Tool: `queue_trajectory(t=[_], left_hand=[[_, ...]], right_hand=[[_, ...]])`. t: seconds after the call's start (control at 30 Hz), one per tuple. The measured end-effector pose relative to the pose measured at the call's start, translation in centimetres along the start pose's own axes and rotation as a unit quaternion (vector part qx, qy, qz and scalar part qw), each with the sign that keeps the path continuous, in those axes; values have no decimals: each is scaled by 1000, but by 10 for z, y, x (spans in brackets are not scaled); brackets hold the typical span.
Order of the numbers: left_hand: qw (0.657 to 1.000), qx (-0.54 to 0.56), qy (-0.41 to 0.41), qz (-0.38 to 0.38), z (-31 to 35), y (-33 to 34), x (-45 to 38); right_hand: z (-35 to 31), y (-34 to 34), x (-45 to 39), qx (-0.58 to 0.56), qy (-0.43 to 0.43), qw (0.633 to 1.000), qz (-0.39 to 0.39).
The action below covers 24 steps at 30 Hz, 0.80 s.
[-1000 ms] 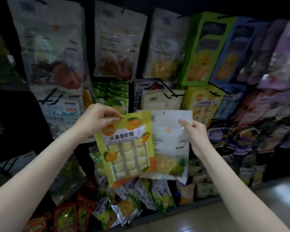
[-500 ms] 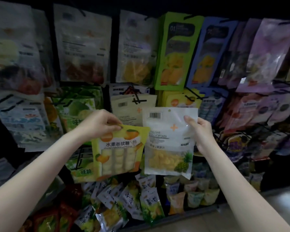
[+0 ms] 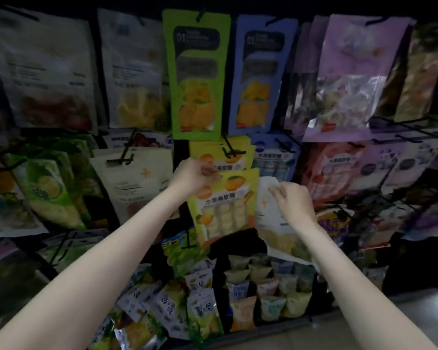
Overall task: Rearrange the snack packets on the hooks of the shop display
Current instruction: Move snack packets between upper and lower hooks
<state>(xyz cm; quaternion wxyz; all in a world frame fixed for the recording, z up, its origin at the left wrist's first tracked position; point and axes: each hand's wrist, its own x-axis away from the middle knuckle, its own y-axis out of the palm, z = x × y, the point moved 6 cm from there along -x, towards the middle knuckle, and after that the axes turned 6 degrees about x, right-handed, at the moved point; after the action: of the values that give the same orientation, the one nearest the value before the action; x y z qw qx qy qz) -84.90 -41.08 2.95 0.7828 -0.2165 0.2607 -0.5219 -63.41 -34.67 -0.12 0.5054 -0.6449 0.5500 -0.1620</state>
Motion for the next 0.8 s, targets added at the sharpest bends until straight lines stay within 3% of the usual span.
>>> queue_trajectory(t=[0.4, 0.63, 0.8], left_hand=[[989, 1, 19, 146, 18, 9, -27], [991, 92, -39, 86, 17, 10, -42], [992, 88, -45, 77, 17, 9, -44]], right_hand=[[10, -25, -39, 73, -47, 996, 0], [5, -47, -43, 54, -91, 994, 37], [-1, -63, -37, 71, -172, 981, 48]])
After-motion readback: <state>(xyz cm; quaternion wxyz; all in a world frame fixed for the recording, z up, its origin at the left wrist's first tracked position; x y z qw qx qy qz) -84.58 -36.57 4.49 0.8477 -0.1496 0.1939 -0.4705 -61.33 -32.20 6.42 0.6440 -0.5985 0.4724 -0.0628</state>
